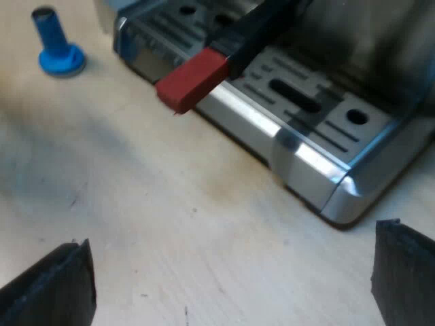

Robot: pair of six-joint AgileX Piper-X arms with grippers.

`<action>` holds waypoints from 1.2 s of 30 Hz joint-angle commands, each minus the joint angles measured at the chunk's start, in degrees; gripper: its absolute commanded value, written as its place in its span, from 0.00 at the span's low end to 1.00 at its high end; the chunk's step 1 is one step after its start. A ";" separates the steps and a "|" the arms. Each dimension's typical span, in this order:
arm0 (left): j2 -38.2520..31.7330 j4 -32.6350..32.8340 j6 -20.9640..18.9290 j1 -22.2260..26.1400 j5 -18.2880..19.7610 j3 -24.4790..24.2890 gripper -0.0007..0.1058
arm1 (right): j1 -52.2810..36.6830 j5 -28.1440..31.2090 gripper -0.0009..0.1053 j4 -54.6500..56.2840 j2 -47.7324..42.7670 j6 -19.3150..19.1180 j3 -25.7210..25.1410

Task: Grind coffee beans and then tamp

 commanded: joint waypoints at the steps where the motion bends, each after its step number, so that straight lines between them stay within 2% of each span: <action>1: 2.67 -3.97 0.12 -0.18 0.63 0.98 0.62 | 1.98 1.37 0.75 -1.49 2.43 -0.14 -0.41; 6: 6.18 -6.64 0.12 -0.18 0.63 1.08 0.62 | 6.64 6.02 0.75 -6.02 5.83 0.98 -0.41; 8: 6.92 -6.88 0.12 -0.18 0.63 1.08 0.62 | 10.65 10.22 0.75 -8.69 7.53 1.00 -0.41; 9: 6.94 -6.86 0.12 -0.18 0.63 1.08 0.62 | 12.78 12.45 0.75 -9.47 8.30 2.25 -0.41; 10: 6.92 -7.05 0.12 -0.18 0.63 1.08 0.62 | 15.29 14.86 0.75 -10.29 9.35 5.73 -0.26; 12: 6.92 -7.09 0.12 -0.18 0.63 1.08 0.62 | 18.38 17.95 0.75 -12.01 10.16 9.38 0.57; 14: 6.92 -7.09 0.12 -0.18 0.63 1.08 0.62 | 22.78 20.51 0.75 -14.66 10.82 10.99 2.43; 16: 6.92 -7.09 0.12 -0.18 0.63 1.08 0.62 | 28.03 27.23 0.75 -19.73 11.75 12.75 4.85; 17: 6.92 -7.09 0.12 -0.18 0.63 1.08 0.62 | 28.98 28.41 0.75 -20.67 12.02 13.60 5.34; 19: 6.92 -7.09 0.12 -0.18 0.63 1.08 0.62 | 33.26 33.66 0.75 -24.81 12.90 16.27 7.58; 21: 6.92 -7.09 0.12 -0.18 0.63 1.08 0.62 | 38.63 42.04 0.75 -29.31 14.64 19.88 10.08; 23: 6.92 -7.09 0.12 -0.18 0.63 1.08 0.62 | 41.63 47.00 0.75 -32.03 16.04 22.04 11.57; 25: 6.92 -7.09 0.12 -0.18 0.63 1.08 0.62 | 44.49 50.70 0.70 -35.84 18.06 23.79 12.80; 27: 6.92 -7.09 0.12 -0.18 0.63 1.08 0.62 | 46.82 53.41 0.58 -39.05 20.73 26.79 13.46; 28: 6.92 -7.09 0.12 -0.18 0.63 1.08 0.62 | 47.19 53.55 0.55 -39.80 21.22 27.13 13.54; 31: 6.92 -7.09 0.12 -0.18 0.63 1.08 0.62 | 47.68 53.53 0.37 -43.39 25.69 29.93 13.58; 36: 6.92 -7.09 0.12 -0.18 0.63 1.08 0.62 | 47.57 54.51 0.26 -48.13 30.49 31.00 13.58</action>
